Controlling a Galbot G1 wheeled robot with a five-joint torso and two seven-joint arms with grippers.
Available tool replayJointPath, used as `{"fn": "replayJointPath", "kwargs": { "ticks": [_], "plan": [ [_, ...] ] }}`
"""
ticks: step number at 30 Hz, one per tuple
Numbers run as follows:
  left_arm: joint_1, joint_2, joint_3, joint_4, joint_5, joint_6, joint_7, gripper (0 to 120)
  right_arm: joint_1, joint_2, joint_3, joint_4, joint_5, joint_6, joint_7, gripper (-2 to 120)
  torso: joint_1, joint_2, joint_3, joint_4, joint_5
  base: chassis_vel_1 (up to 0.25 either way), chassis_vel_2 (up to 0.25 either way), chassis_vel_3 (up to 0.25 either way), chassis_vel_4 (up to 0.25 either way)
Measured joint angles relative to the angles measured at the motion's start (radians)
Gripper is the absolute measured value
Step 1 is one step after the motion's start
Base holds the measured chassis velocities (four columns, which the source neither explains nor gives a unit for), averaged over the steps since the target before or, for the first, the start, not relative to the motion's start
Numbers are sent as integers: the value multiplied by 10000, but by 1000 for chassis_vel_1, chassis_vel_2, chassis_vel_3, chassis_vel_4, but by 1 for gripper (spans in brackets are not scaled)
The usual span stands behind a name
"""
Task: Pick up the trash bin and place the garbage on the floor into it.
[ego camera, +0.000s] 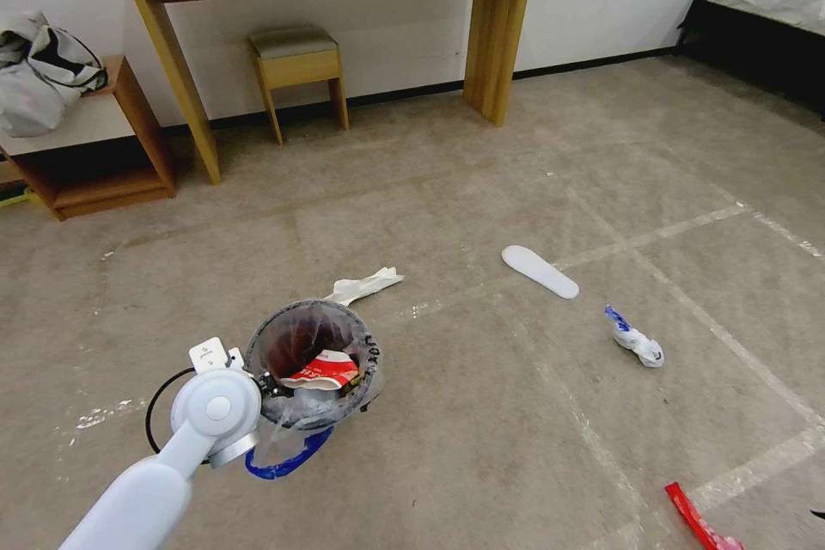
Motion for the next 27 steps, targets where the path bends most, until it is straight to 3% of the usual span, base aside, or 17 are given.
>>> {"fn": "replayJointPath", "kwargs": {
  "ticks": [11, 27],
  "plan": [
    [21, -111, 54, 79, 76, 22, 27, 0, -96, 1147, -69, -84, -770, -111, 453, 100, -1, 0, 0, -2, 2, 0, 0, 0, 0],
    [276, -54, -15, -156, 157, -41, 4, 0, 1244, 2275, -1049, -606, -1480, -289, 1545, 100, 1, 0, 1, -1, 3, 0, 0, 0, 0]
  ]
}}
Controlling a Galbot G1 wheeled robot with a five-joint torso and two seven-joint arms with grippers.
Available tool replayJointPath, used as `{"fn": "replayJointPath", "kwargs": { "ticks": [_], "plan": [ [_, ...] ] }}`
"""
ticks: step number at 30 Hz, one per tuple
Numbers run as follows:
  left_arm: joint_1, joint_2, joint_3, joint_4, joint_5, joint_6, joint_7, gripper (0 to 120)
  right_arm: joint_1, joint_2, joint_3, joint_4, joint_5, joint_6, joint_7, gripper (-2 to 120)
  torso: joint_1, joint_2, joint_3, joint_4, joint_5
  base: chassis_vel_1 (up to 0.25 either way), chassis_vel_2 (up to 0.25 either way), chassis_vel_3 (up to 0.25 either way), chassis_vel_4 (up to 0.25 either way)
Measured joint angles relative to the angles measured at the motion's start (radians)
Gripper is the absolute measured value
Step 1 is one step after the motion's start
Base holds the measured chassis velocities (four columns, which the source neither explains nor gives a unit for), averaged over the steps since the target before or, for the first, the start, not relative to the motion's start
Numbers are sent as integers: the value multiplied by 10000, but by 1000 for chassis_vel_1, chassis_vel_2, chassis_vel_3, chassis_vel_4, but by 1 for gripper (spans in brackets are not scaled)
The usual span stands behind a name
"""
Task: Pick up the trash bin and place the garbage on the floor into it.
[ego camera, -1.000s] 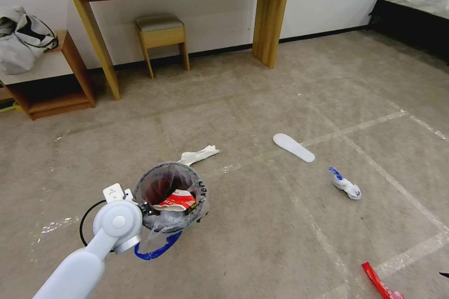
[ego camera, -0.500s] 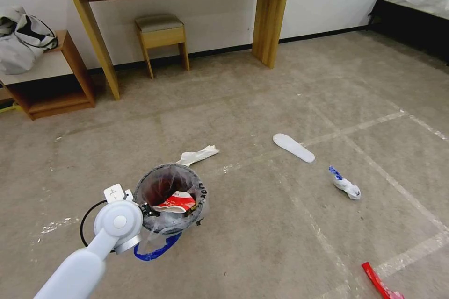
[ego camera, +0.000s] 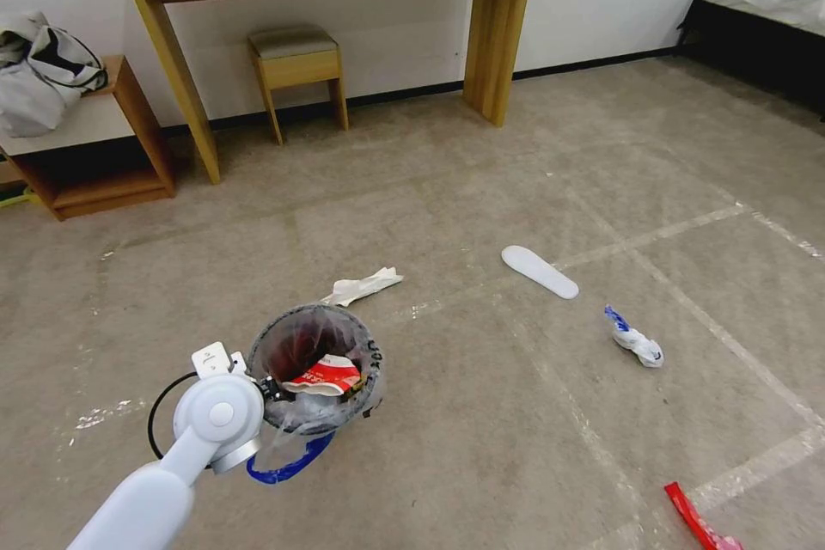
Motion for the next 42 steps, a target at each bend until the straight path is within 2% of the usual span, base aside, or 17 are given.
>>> {"fn": "replayJointPath", "kwargs": {
  "ticks": [16, 27, 42],
  "plan": [
    [141, -17, -18, -29, 109, -5, -24, 0, 668, 1, -420, -250, 790, -825, 582, 100, 0, 0, 0, 0, 0, 0, 0, 0, 0],
    [201, -38, 14, 98, 149, -18, -38, 0, 1368, 5, -1303, -224, 1497, -1916, 1301, 100, 0, 0, 1, 0, 0, 0, 0, 0, 0],
    [121, -151, 83, 395, 186, -6, -37, 0, 2463, -94, -2464, -384, 2300, -2428, 1818, 100, 0, 0, 1, 0, -1, 0, 0, 0, 0]
  ]
}}
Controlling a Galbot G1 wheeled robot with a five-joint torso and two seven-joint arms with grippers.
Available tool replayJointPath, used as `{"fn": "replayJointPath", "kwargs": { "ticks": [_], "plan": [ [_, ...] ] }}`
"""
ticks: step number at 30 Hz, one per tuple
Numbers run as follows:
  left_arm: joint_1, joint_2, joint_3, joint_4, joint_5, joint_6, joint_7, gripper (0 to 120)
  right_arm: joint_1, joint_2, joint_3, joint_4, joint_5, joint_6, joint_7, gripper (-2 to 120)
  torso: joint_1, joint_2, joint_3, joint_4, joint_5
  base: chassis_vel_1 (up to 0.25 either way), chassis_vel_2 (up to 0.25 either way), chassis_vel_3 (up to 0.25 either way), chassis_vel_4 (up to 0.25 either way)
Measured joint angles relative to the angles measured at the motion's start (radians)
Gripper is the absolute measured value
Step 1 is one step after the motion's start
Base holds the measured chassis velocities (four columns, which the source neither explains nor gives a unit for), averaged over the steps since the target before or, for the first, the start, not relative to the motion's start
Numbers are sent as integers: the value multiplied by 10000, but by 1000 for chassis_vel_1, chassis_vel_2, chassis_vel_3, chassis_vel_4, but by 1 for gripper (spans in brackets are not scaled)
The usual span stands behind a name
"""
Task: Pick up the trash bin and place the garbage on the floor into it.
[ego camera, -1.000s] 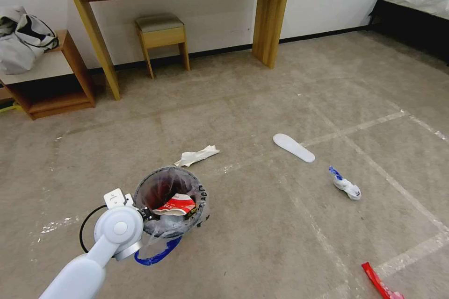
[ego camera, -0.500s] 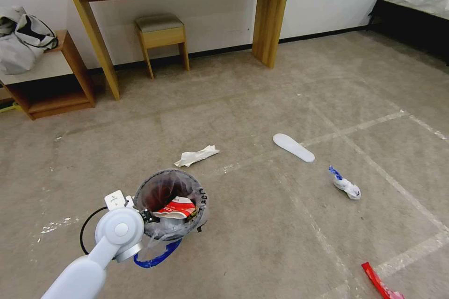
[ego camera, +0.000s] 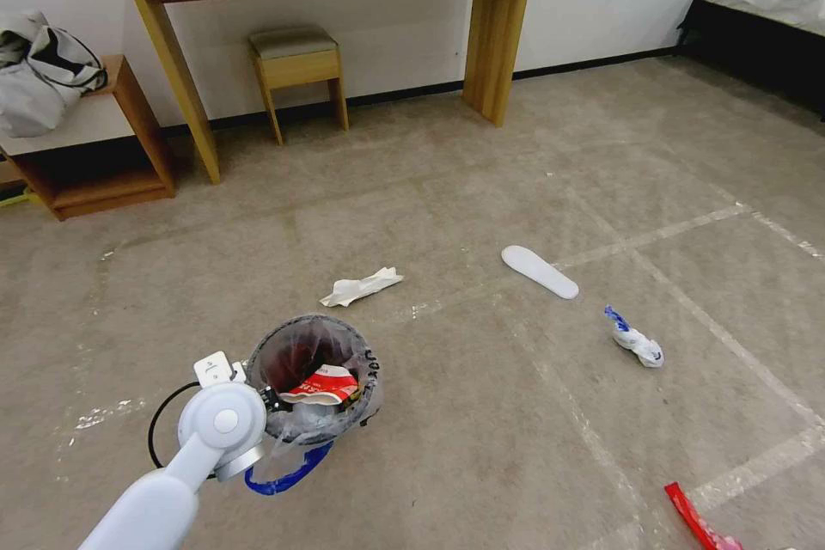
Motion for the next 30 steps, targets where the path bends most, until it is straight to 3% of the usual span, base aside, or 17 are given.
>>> {"fn": "replayJointPath", "kwargs": {
  "ticks": [12, 16, 19, 24, 25, 27, 30],
  "plan": [
    [18, -30, 32, 41, 29, 7, 6, 0, 417, 69, -398, -455, 229, 31, -26, 100, 0, 0, -1, -1, 0, 0, 0, 0, 0],
    [50, -35, 29, -7, 50, 7, 7, 0, 402, 64, -398, -381, 327, -4, -19, 92, 0, 0, 0, -1, 0, 0, 0, 0, 0],
    [80, -22, 17, -67, 53, 2, 4, 0, 358, 111, -412, -234, 424, -61, 6, 76, 0, 0, 0, -1, 1, 0, 0, 0, 0],
    [97, -19, -6, -81, 54, -3, -1, 0, 342, 136, -426, -173, 477, -66, 67, 67, 0, 0, 0, -1, 1, 0, 0, 0, 0],
    [117, -18, -23, -101, 69, -12, -7, 0, 331, 147, -438, -123, 539, -75, 131, 57, 0, 0, -1, -1, 1, 0, 0, 0, 0],
    [141, -20, -27, -137, 75, -33, -9, 0, 318, 159, -441, -46, 625, -109, 151, 47, 0, 0, 0, -1, 0, 0, 0, 0, 0],
    [149, -19, -41, -152, 79, -41, -11, 0, 313, 166, -441, 9, 699, -115, 164, 40, 0, 0, 0, -1, 0, 0, 0, 0, 0]
  ]
}}
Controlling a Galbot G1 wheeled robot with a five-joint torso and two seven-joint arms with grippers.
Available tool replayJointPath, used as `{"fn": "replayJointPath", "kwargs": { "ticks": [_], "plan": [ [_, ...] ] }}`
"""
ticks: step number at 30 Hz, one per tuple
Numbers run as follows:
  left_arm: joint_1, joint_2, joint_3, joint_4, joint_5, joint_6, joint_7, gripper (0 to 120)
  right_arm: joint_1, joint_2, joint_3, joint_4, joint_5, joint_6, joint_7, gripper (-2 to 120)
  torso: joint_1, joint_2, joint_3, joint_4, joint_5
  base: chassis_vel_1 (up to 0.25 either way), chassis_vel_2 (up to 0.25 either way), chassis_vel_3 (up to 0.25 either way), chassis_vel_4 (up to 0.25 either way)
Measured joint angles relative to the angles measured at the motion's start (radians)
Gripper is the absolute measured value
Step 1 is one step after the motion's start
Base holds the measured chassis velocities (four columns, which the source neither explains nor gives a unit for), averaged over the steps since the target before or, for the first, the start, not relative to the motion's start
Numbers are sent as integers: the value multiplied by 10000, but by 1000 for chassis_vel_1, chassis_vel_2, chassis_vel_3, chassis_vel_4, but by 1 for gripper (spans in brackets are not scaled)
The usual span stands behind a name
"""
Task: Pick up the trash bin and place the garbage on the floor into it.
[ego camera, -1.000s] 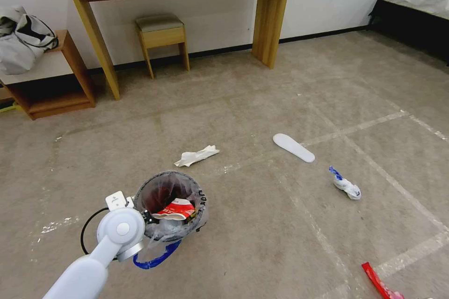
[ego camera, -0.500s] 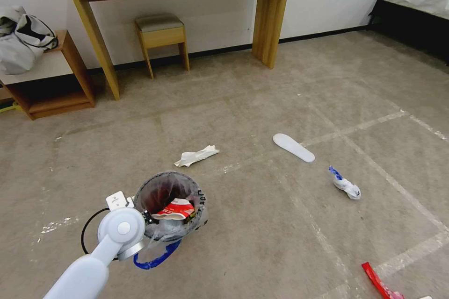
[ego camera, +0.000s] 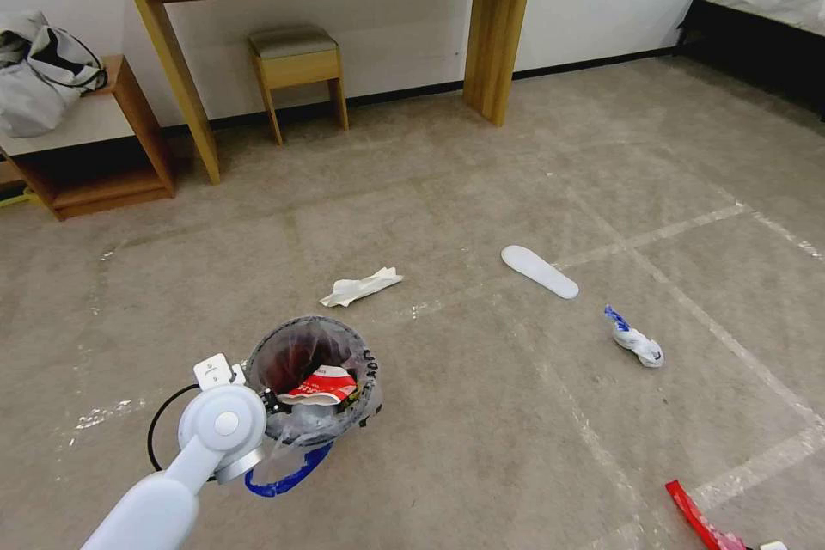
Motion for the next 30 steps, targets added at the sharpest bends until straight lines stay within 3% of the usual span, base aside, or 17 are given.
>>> {"fn": "replayJointPath", "kwargs": {
  "ticks": [3, 6, 7, 11, 22, 24, 25, 26, 28, 30],
  "plan": [
    [50, 13, -57, -37, 42, -28, -6, 0, 8, -7, 0, 120, 128, -17, 18, 24, 0, 0, 0, 0, 0, 0, 0, 0, 0],
    [67, 15, -68, -44, 47, -29, -6, 0, 9, -18, 0, 155, 158, -29, 19, 20, 0, 0, 0, 0, 1, 0, 0, 0, 0],
    [101, 14, -87, -59, 65, -30, -7, 0, 16, -40, 0, 204, 221, -47, 20, 13, 0, 0, 0, 0, 0, 0, 0, 0, 0],
    [146, 4, -109, -78, 116, -31, -6, 0, 15, -84, 5, 293, 270, -79, 26, 0, 0, 0, 0, 1, 0, 0, 0, 0, 0],
    [150, 96, -144, -154, 72, -71, -22, 0, -38, -87, 606, 906, 1088, -12, -79, 0, 0, 0, 0, -1, 1, 0, 0, 0, 0],
    [160, 183, -147, -166, -7, -90, -36, 0, 133, -223, 1332, 2099, 2219, 316, -645, 0, 0, 0, 1, -4, -1, 0, 0, 0, 0],
    [160, 183, -147, -166, -7, -90, -36, 0, 133, -223, 1332, 2099, 2219, 316, -645, 0, 0, 0, 1, -4, -1, 0, 0, 0, 0],
    [125, 260, -153, -165, -115, -107, -50, 0, 379, -308, 1766, 3272, 3084, 500, -1001, 0, 0, -1, 1, -1, 1, 0, 0, 0, 0],
    [99, 293, -161, -170, -156, -117, -58, 0, 500, -329, 1925, 3770, 3473, 534, -1124, 0, 0, 0, 1, 3, -1, 0, 0, 0, 0],
    [-6, 476, -199, -240, -377, -173, -106, 0, 1059, -398, 2275, 5285, 4683, 526, -1368, 0, 0, 0, 1, 4, -5, 0, 0, 0, 0]
  ]
}}
